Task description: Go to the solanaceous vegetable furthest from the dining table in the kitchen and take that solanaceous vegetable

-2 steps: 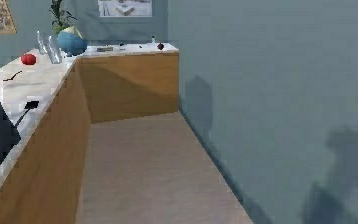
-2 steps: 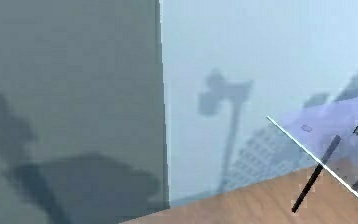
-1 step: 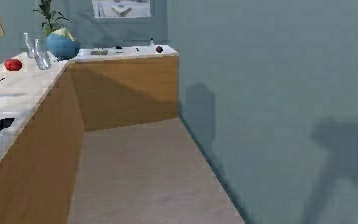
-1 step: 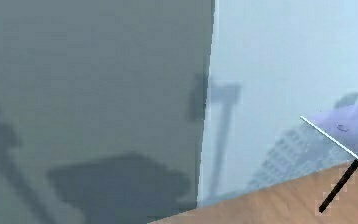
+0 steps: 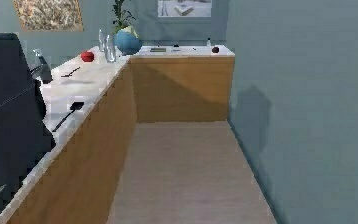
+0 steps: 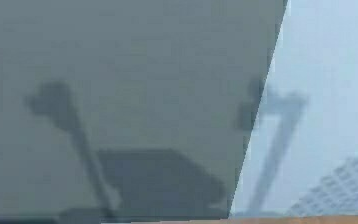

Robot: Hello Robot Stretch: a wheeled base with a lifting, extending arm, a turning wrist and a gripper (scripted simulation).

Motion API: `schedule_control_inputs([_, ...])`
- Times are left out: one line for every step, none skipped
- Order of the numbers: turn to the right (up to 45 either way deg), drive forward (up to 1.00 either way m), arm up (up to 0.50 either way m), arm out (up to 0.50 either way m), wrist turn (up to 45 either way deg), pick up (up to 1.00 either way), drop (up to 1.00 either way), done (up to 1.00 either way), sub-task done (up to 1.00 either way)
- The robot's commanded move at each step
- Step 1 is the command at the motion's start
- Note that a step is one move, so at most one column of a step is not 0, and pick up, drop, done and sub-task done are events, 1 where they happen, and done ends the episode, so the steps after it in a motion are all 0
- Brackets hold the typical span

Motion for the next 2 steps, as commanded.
schedule_control_inputs([0.0, 1.0, 0.0, 0.0, 0.0, 0.0, 0.0, 0.0, 0.0])
schedule_control_inputs([0.0, 0.8, 0.0, 0.0, 0.0, 0.0, 0.0, 0.0, 0.0])
